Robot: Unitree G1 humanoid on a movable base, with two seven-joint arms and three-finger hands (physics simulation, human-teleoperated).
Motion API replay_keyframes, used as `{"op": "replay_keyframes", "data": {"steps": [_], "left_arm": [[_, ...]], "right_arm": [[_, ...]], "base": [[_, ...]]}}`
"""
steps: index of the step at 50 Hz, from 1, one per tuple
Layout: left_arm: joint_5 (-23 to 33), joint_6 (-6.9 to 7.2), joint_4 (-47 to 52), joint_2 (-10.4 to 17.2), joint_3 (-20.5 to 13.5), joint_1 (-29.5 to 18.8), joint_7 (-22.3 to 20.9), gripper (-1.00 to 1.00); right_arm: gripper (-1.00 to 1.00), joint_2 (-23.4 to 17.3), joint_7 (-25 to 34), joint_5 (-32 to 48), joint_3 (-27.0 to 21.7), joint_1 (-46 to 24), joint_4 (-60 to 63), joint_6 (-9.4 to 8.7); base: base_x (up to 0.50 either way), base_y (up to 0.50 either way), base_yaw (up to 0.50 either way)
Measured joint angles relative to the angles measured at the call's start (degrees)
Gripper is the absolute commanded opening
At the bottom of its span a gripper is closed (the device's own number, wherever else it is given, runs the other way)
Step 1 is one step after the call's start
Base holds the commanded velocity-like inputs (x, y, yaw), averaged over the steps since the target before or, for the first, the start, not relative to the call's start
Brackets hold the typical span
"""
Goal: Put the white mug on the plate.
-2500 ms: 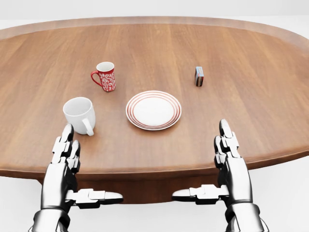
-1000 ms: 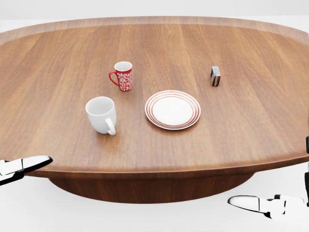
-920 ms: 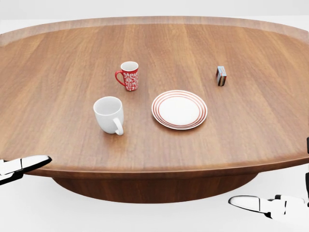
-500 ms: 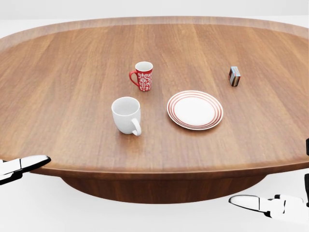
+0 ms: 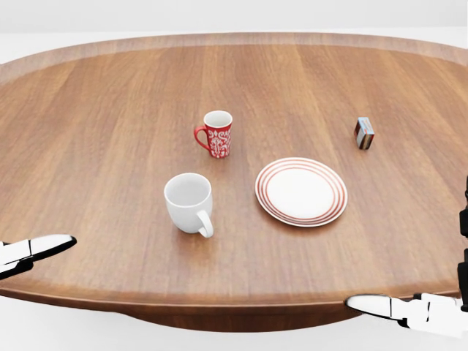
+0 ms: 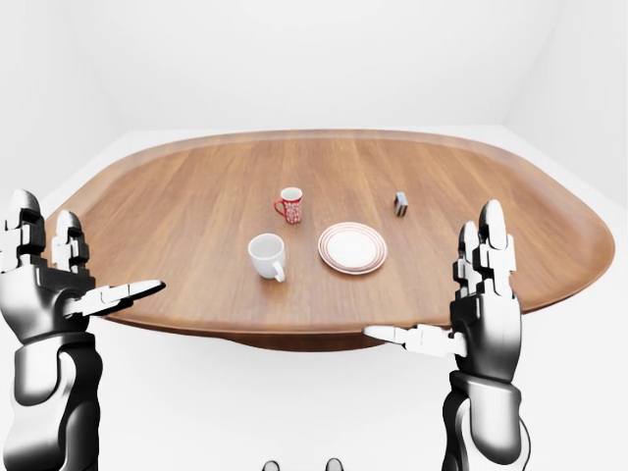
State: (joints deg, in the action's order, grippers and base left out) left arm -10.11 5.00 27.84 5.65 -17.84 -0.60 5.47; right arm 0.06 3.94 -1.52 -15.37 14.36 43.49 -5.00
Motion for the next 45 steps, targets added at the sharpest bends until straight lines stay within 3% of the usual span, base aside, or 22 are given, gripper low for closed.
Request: {"op": "replay_keyframes", "data": {"steps": [45], "left_arm": [[-0.13,0.0,-0.58,0.05,-0.04,0.0,-0.07,1.0]], "right_arm": [[1.0,-0.06,0.04,-0.28,-0.1,-0.06,-0.62,0.0]], "base": [[0.3,0.0,0.0]]}}
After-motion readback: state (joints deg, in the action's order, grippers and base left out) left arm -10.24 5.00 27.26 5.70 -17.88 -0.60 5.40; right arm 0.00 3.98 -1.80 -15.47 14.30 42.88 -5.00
